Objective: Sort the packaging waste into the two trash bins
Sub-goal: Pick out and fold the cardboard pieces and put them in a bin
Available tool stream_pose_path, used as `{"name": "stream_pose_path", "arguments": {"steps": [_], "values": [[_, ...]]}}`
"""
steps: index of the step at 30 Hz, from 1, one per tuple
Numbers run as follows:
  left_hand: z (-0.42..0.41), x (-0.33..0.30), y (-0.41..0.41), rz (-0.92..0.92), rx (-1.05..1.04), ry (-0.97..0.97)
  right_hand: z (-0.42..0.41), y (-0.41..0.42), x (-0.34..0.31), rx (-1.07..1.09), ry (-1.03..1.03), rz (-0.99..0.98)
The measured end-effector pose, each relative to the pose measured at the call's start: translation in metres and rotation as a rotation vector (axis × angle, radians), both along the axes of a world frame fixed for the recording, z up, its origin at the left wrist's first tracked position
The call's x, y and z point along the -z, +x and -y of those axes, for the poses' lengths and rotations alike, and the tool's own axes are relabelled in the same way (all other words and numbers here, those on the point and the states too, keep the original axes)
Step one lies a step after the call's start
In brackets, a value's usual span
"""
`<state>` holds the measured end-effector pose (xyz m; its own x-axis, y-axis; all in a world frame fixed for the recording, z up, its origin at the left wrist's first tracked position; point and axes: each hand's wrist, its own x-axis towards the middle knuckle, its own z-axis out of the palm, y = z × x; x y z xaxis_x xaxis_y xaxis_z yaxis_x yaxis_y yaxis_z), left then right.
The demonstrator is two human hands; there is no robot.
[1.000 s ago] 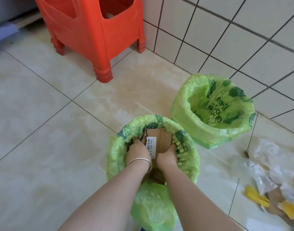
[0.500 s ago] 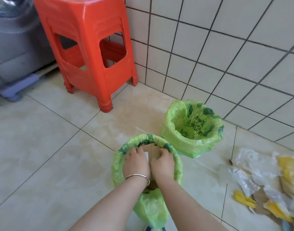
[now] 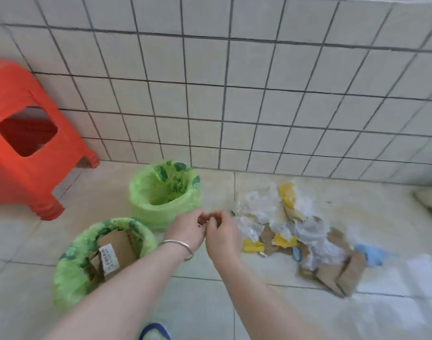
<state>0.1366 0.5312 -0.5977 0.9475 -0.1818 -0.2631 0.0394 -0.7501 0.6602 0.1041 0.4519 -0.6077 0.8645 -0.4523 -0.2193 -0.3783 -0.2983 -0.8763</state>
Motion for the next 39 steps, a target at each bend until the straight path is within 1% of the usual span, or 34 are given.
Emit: {"name": "stream_pose_path", "arguments": {"steps": [2, 4, 7, 11, 14, 17, 20, 22, 24, 25, 29, 32, 34, 37, 39], "values": [[0.038, 0.012, -0.003, -0.009, 0.038, -0.001, 0.033, -0.012, 0.007, 0.062, 0.043, -0.003], [0.074, 0.028, -0.009, -0.028, 0.067, -0.01, 0.067, -0.022, 0.018, 0.118, 0.044, -0.041], [0.12, 0.061, -0.017, -0.126, 0.127, -0.038, 0.114, -0.03, 0.048, 0.176, 0.062, -0.147], [0.164, 0.11, -0.013, -0.239, 0.237, 0.022, 0.16, -0.033, 0.098, 0.213, 0.081, -0.296], [0.186, 0.15, -0.005, -0.338, 0.252, 0.03, 0.188, -0.029, 0.142, 0.179, 0.099, -0.409], [0.196, 0.192, 0.002, -0.397, 0.236, 0.057, 0.211, -0.026, 0.188, 0.134, 0.098, -0.539], [0.198, 0.227, 0.012, -0.443, 0.25, 0.125, 0.227, -0.023, 0.224, 0.105, 0.112, -0.67], [0.198, 0.249, 0.02, -0.455, 0.322, 0.191, 0.234, -0.017, 0.243, 0.094, 0.124, -0.715], [0.199, 0.265, 0.028, -0.408, 0.412, 0.276, 0.236, -0.009, 0.257, 0.095, 0.135, -0.705], [0.2, 0.272, 0.033, -0.362, 0.421, 0.299, 0.236, -0.004, 0.264, 0.092, 0.13, -0.685], [0.21, 0.286, 0.05, -0.146, 0.326, 0.287, 0.238, 0.017, 0.279, 0.092, 0.109, -0.618], [0.221, 0.293, 0.062, -0.061, 0.326, 0.265, 0.242, 0.033, 0.281, 0.14, 0.09, -0.547], [0.227, 0.296, 0.068, -0.093, 0.24, 0.252, 0.248, 0.041, 0.284, 0.191, 0.09, -0.521], [0.229, 0.304, 0.077, -0.187, 0.144, 0.316, 0.26, 0.05, 0.289, 0.234, 0.077, -0.528], [0.225, 0.311, 0.085, -0.182, 0.105, 0.352, 0.268, 0.053, 0.292, 0.257, 0.072, -0.513]]}}
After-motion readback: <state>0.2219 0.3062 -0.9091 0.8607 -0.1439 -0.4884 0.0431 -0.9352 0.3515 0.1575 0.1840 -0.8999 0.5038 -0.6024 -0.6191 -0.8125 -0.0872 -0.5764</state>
